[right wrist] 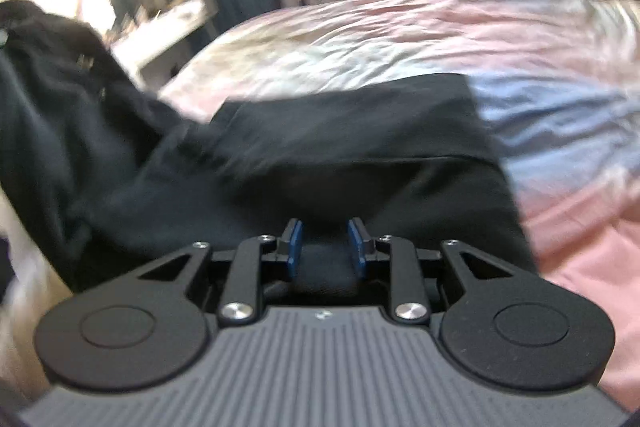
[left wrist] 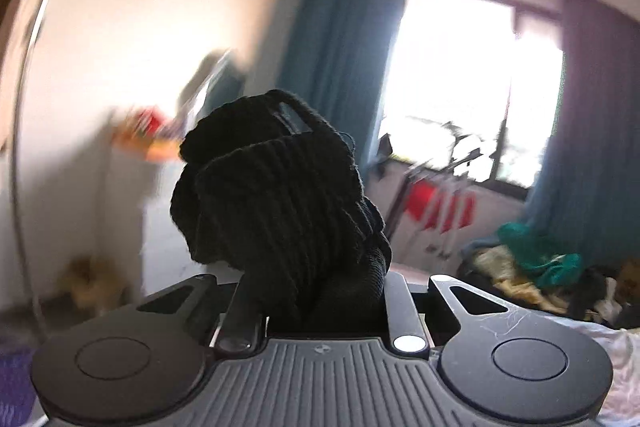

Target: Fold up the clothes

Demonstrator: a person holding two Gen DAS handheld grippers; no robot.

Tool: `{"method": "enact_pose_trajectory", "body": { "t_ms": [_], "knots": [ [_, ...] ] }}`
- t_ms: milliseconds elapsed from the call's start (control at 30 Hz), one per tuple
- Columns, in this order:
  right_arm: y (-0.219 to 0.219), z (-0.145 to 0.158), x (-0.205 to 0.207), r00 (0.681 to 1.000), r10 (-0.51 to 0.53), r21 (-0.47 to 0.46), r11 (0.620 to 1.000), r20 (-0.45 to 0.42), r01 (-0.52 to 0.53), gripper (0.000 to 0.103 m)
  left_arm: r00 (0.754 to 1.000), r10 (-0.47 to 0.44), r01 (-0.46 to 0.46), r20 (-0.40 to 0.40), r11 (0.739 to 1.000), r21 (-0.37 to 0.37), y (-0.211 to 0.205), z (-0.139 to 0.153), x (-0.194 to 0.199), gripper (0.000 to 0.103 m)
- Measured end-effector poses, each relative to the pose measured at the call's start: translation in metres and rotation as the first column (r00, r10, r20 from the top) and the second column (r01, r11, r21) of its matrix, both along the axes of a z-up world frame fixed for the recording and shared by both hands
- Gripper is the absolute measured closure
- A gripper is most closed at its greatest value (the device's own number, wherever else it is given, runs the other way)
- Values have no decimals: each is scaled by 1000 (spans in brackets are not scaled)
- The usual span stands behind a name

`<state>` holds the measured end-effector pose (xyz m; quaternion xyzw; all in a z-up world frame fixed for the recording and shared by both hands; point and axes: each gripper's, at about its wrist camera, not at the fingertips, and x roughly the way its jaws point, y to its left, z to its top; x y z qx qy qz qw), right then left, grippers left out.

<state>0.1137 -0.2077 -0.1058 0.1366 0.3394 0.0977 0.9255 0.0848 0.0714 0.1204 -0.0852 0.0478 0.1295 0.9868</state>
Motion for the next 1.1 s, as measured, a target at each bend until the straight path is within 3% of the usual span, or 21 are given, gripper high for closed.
{"method": "enact_pose_trajectory", "body": {
  "t_ms": [167,333,433,567,633,733,767,833,867,1000,1067,1100],
  "knots": [
    [-64,19,-11,978,-207,58,977,35,204,72,989,-99,86,108,989,124,-122,1,-1,83],
    [-127,25,-20,904,-425,185,892,32,413,72,975,-209,181,79,945,273,-238,-60,-2,84],
    [-152,23,-19,860,-510,244,837,20,490,72,958,-287,270,-24,866,421,-293,-132,-5,83],
    [-164,14,-20,856,-518,305,816,10,490,72,902,-353,431,-247,723,540,-343,-213,-7,82],
    [-169,9,-18,853,-522,335,802,-8,494,72,907,-335,420,-253,703,574,-355,-226,-10,74],
    [-174,5,-11,861,-508,396,788,-12,471,72,901,-320,432,-292,712,554,-353,-222,-1,56],
    [-173,5,-9,871,-490,415,791,-11,450,72,887,-330,460,-324,704,541,-351,-219,1,48],
    [-170,4,-5,893,-450,455,793,-13,406,72,858,-345,509,-381,674,535,-346,-214,4,42],
    [-169,3,-4,902,-431,473,792,-13,385,72,853,-339,518,-398,651,555,-345,-213,1,34],
    [-165,7,-6,920,-390,525,791,36,314,70,825,-351,563,-444,587,582,-311,-209,-12,24],
    [-162,11,-10,918,-391,543,786,64,296,65,812,-343,580,-473,567,585,-291,-206,-16,23],
    [-161,12,-11,918,-389,555,782,75,286,57,809,-335,583,-483,562,587,-274,-207,-18,22]
  ]
}}
